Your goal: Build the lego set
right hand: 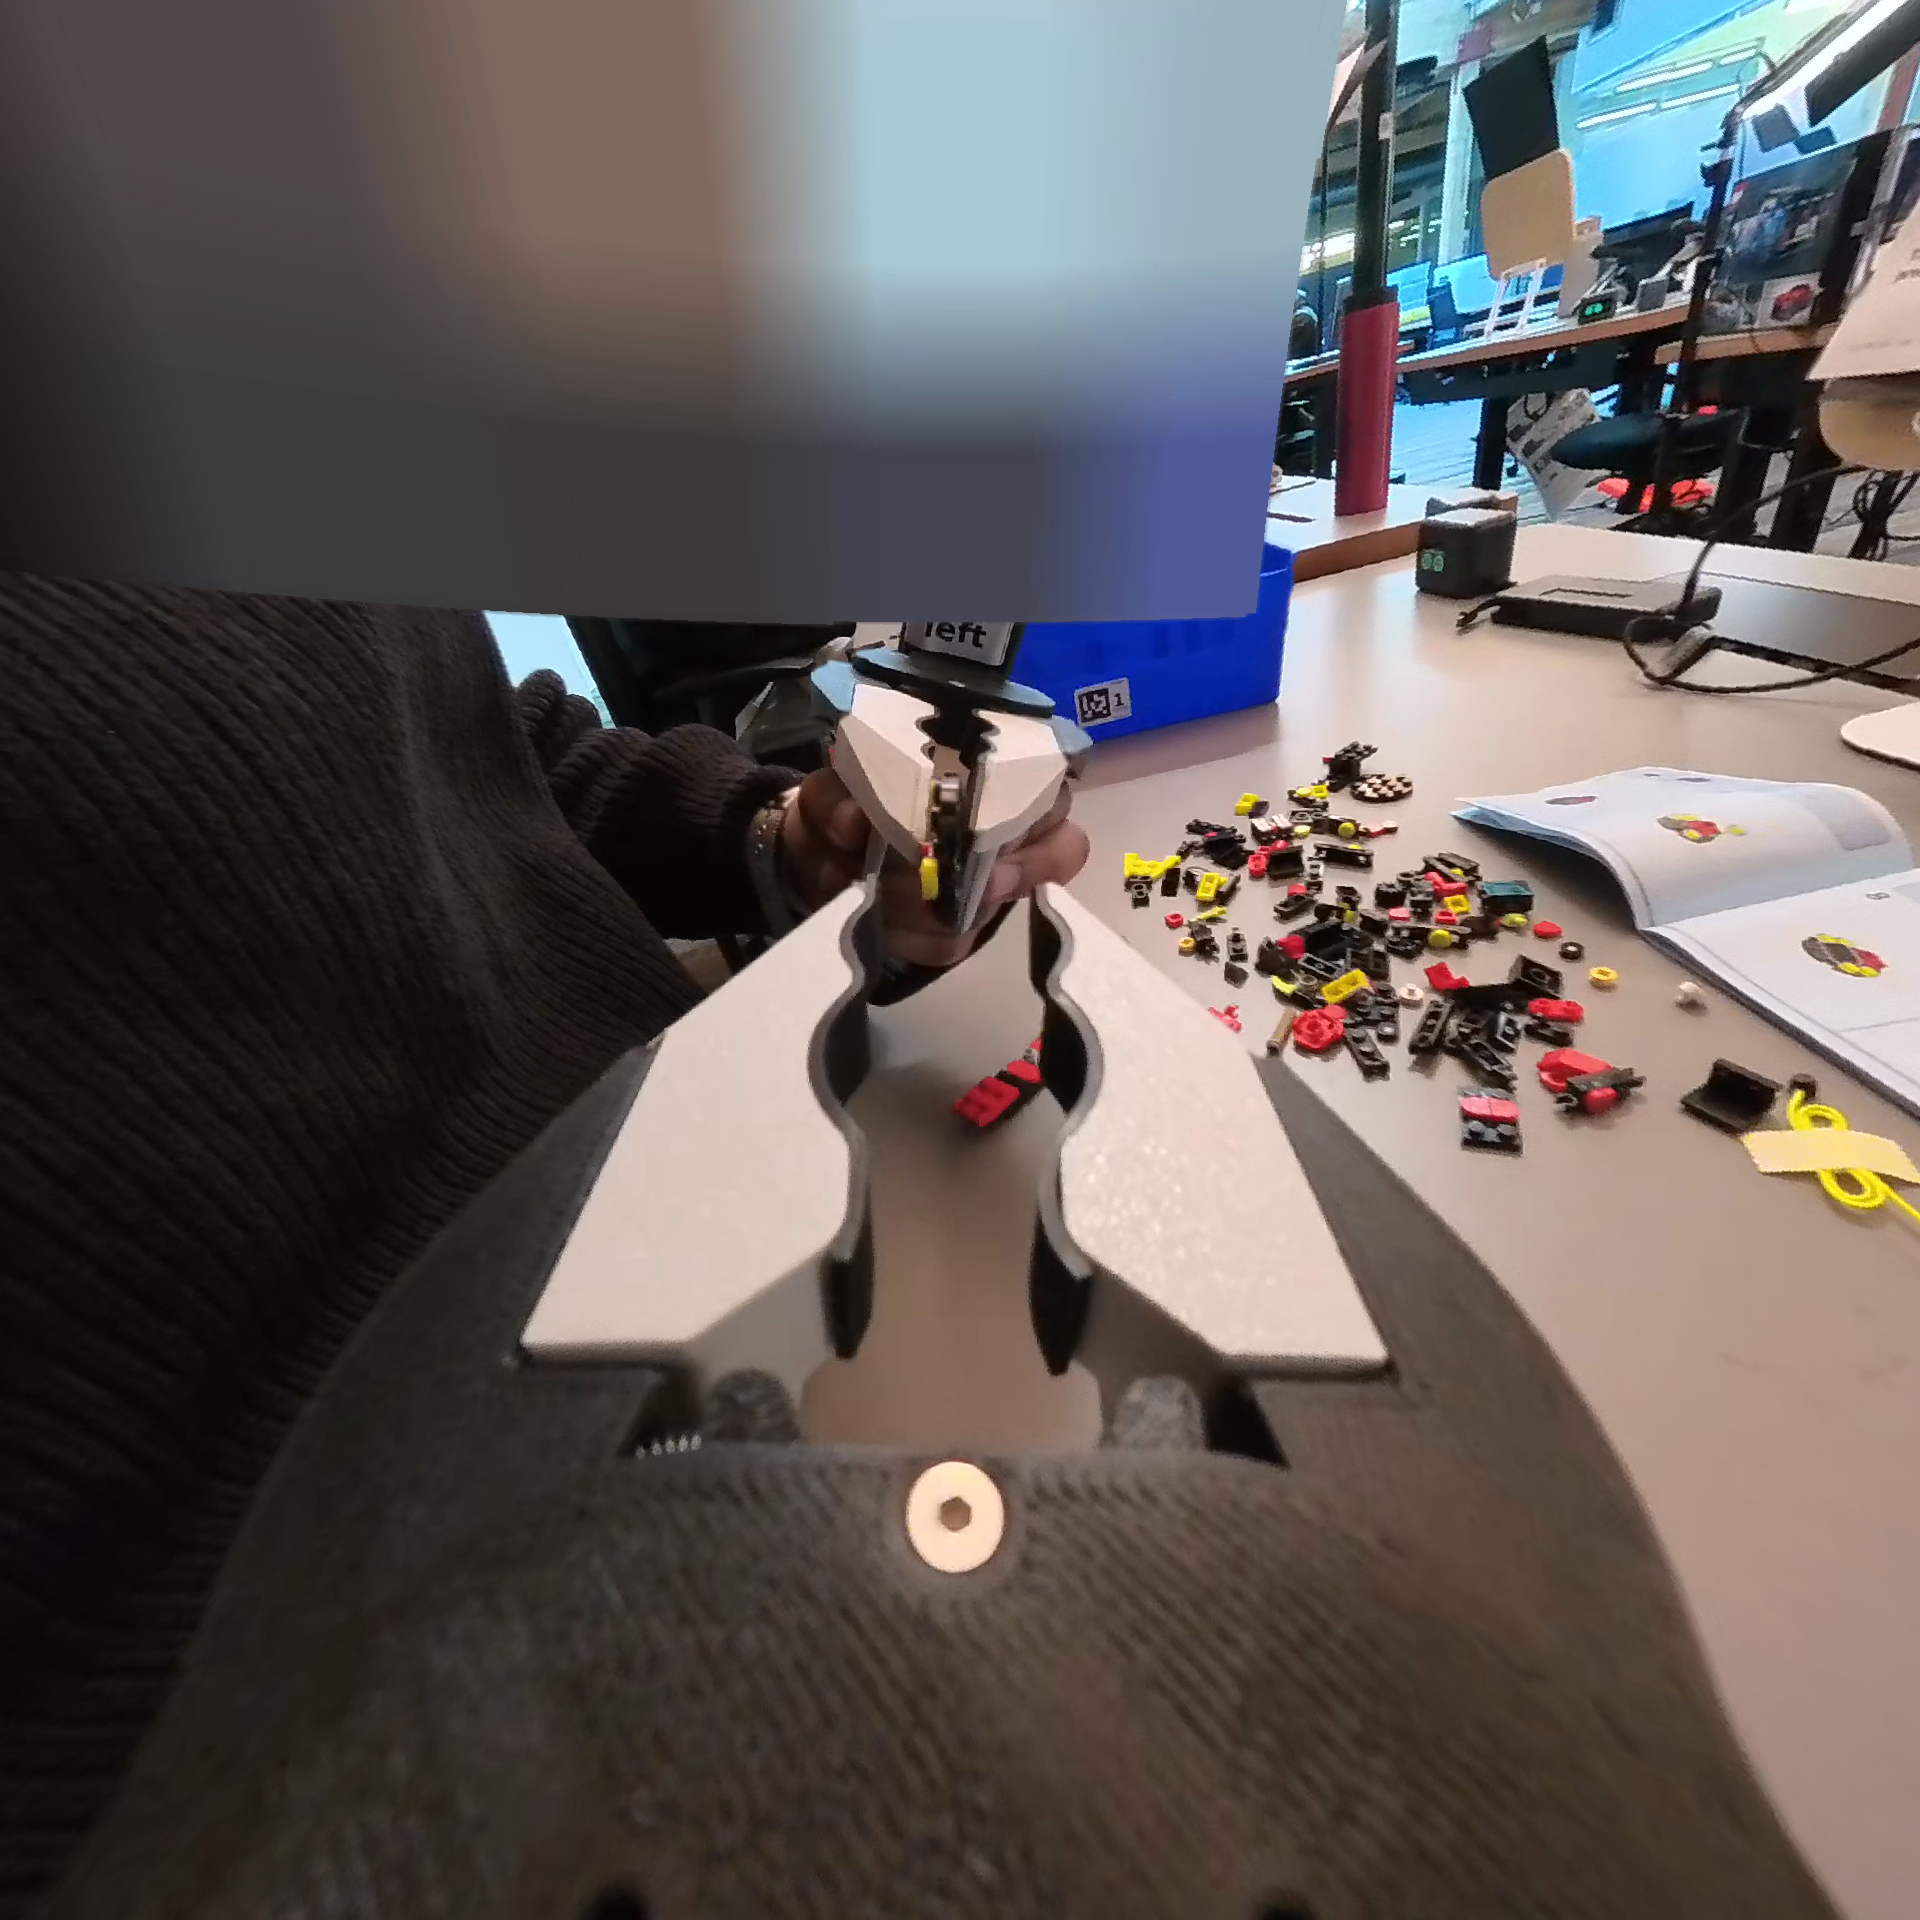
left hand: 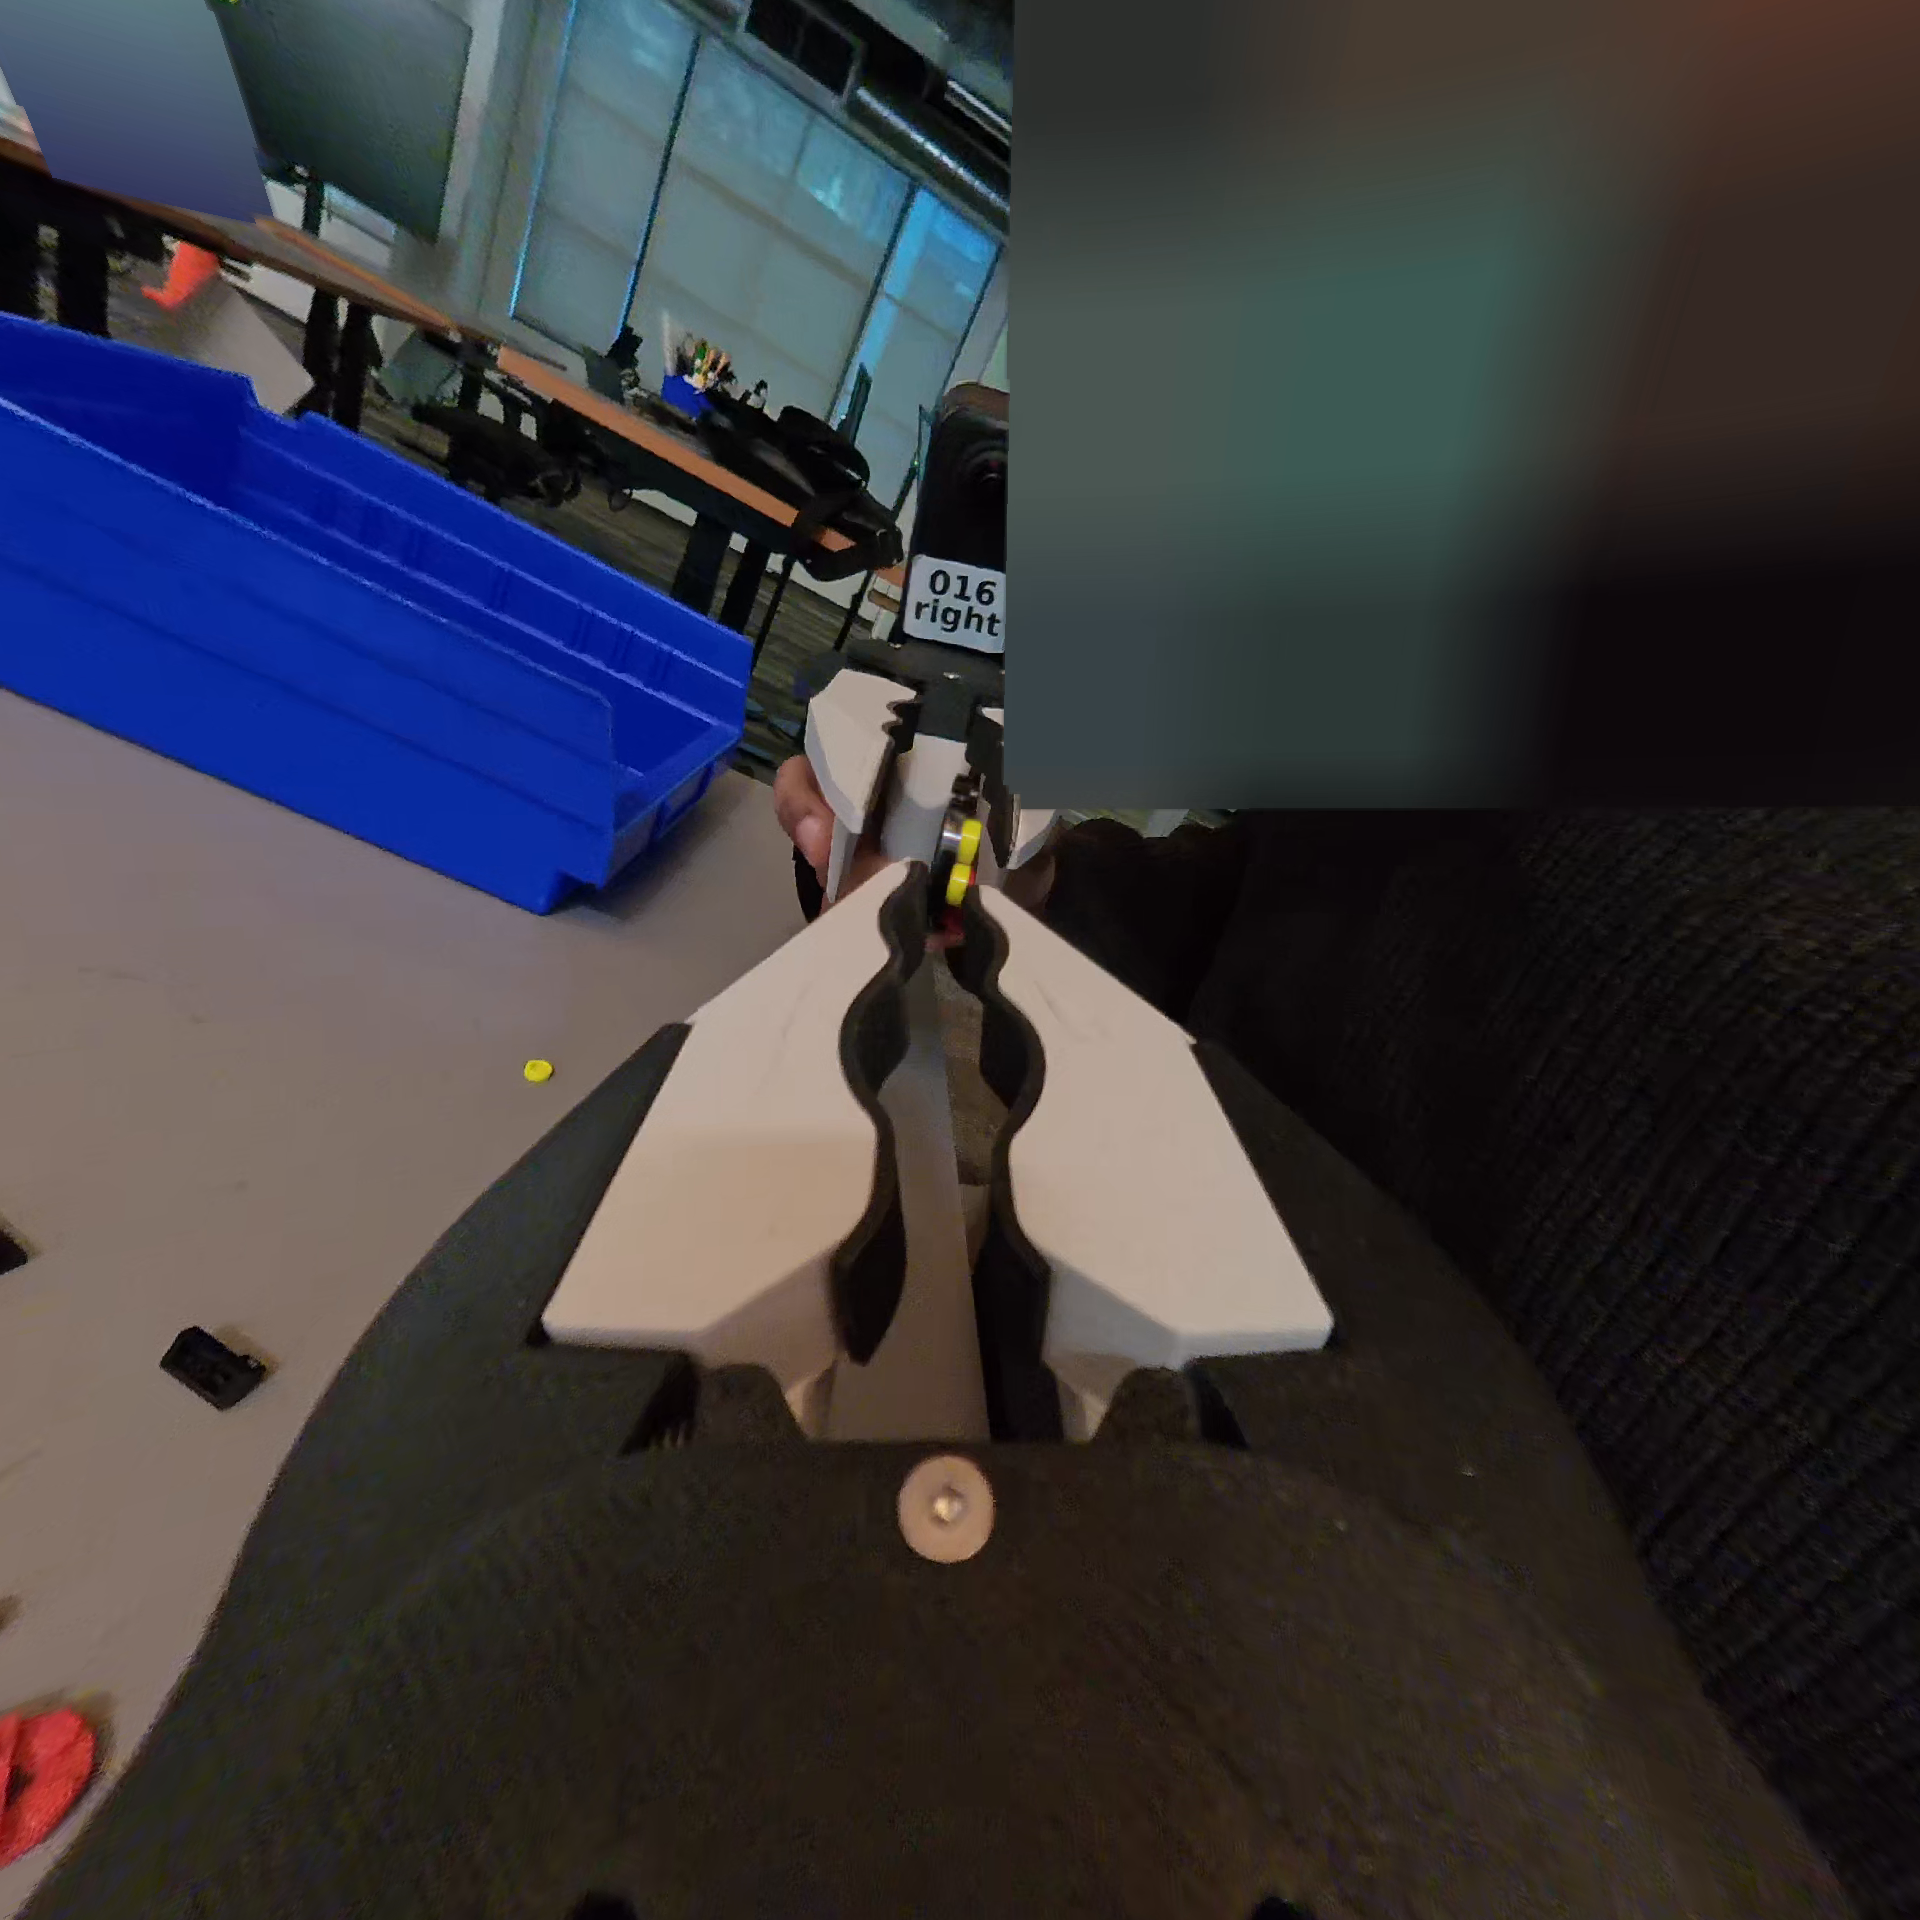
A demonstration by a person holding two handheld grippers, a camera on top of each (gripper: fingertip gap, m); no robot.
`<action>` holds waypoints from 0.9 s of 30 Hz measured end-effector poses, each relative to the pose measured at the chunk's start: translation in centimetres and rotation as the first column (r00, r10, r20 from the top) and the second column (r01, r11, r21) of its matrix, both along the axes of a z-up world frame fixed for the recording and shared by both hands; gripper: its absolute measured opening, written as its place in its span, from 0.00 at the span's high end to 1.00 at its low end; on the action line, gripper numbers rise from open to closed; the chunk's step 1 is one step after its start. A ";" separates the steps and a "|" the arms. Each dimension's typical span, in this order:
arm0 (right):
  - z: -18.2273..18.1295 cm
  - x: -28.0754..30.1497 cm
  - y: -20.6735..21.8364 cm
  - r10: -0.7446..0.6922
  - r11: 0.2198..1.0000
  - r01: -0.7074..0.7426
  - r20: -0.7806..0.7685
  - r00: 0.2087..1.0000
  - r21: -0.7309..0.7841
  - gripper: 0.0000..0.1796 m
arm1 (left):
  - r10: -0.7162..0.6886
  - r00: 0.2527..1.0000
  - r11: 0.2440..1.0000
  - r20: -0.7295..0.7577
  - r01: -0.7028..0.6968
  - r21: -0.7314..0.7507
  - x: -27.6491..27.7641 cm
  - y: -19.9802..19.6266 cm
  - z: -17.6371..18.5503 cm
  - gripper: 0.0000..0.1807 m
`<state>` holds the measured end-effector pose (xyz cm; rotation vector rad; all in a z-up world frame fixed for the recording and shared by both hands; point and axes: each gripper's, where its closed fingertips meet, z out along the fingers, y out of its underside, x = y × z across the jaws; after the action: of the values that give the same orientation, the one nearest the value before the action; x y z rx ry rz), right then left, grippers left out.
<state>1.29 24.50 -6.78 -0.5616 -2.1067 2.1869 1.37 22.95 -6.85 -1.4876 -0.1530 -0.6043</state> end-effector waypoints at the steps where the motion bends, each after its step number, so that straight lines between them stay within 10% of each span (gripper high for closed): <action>1: 0.1 0.1 -0.1 0.003 1.000 -0.003 -0.006 1.000 0.000 0.86 | 0.001 1.000 1.000 -0.007 -0.001 0.004 0.0 0.0 0.1 0.98; 27: 0.7 1.1 -0.3 -0.021 0.996 0.033 -0.142 0.990 0.080 0.98 | -0.028 1.000 0.997 -0.012 0.029 0.066 0.9 0.4 0.7 0.98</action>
<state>2.43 24.16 -6.10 -0.4135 -2.0914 2.0496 2.28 23.31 -6.16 -1.4307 -0.1020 -0.6183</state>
